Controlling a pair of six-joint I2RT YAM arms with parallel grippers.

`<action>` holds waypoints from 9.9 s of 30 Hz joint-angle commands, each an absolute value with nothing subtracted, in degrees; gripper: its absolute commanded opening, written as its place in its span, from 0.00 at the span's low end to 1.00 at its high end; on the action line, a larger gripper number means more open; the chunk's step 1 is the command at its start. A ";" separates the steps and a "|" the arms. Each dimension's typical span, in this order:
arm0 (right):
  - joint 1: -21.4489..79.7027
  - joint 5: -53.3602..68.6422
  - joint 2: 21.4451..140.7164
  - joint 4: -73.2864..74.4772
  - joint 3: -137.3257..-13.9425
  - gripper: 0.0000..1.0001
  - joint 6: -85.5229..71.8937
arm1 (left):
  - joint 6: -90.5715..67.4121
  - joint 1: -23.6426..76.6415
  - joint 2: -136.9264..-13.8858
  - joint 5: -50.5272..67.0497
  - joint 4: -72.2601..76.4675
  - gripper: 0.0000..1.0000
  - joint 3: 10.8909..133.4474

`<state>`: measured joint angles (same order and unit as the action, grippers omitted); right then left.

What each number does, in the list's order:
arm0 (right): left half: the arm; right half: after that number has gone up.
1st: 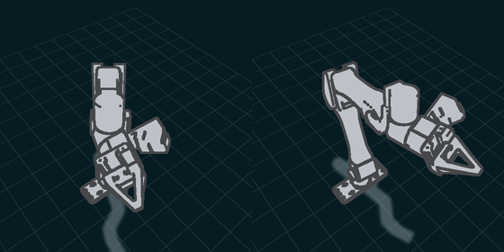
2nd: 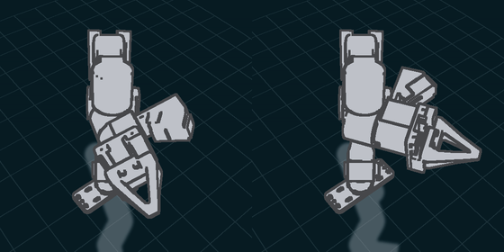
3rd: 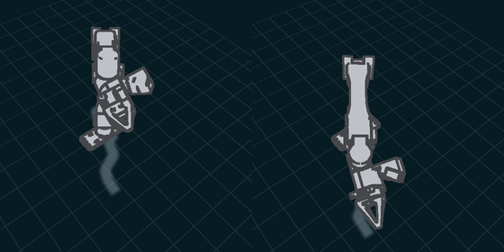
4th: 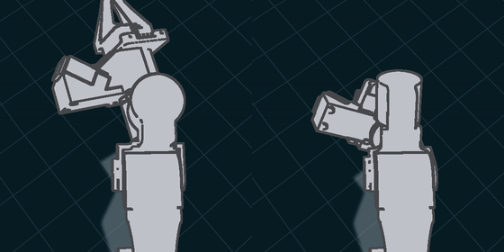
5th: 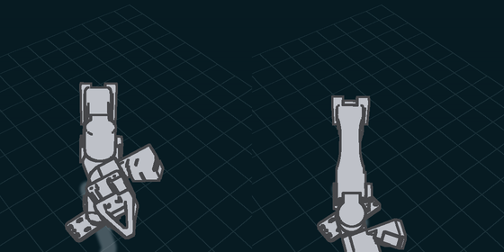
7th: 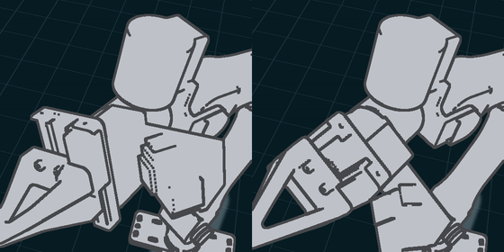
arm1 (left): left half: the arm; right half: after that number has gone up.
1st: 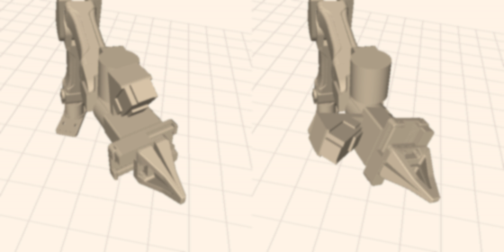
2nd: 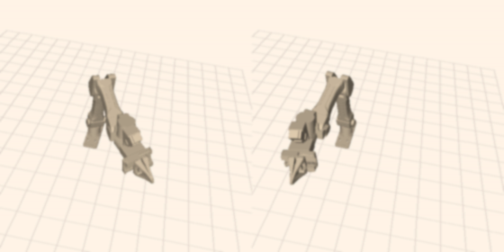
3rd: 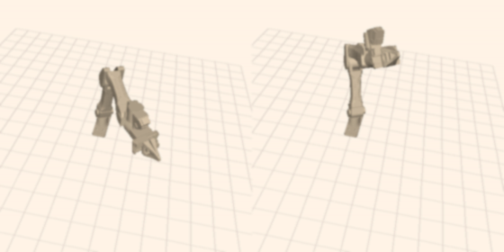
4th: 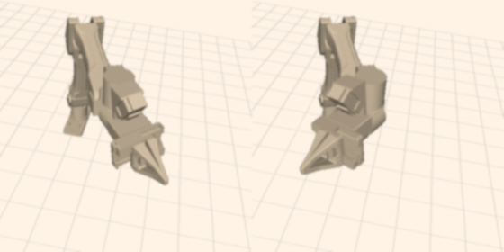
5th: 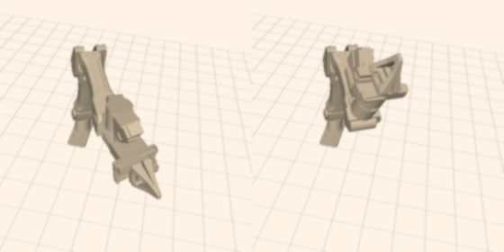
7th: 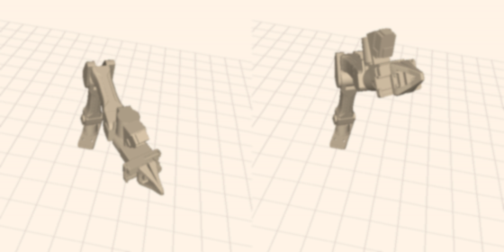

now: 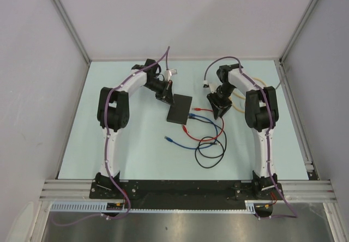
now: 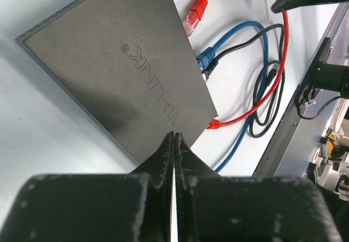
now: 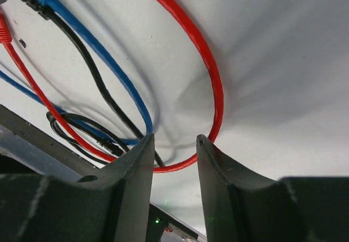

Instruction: Pull the plug from the switch port

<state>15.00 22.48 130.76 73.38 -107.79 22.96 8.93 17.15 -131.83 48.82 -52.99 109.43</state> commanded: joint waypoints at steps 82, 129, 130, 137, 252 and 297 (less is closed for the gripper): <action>-4.40 21.48 132.66 61.91 -142.05 0.76 15.29 | 9.93 16.97 -127.97 47.81 -54.31 0.01 108.64; 22.15 30.41 141.95 59.68 -129.91 0.40 16.88 | 14.76 15.03 -126.39 43.95 -56.51 0.02 98.09; 21.28 30.41 141.42 59.68 -129.29 0.41 16.88 | 15.64 14.42 -125.78 43.68 -57.21 0.02 97.65; 14.42 47.84 141.59 66.96 -131.30 0.59 22.84 | 16.79 10.63 -121.03 46.22 -58.01 0.02 97.38; 19.34 42.81 157.50 77.44 -138.16 0.00 31.56 | 12.83 18.54 -136.23 43.42 -58.45 0.00 112.50; 13.28 20.04 130.26 63.10 -120.60 0.43 29.88 | 12.13 18.81 -136.58 46.41 -57.57 0.01 114.26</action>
<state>17.08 21.96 138.54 64.10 -124.70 31.57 12.03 18.26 -136.42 46.09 -58.98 112.36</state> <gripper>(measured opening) 0.425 0.005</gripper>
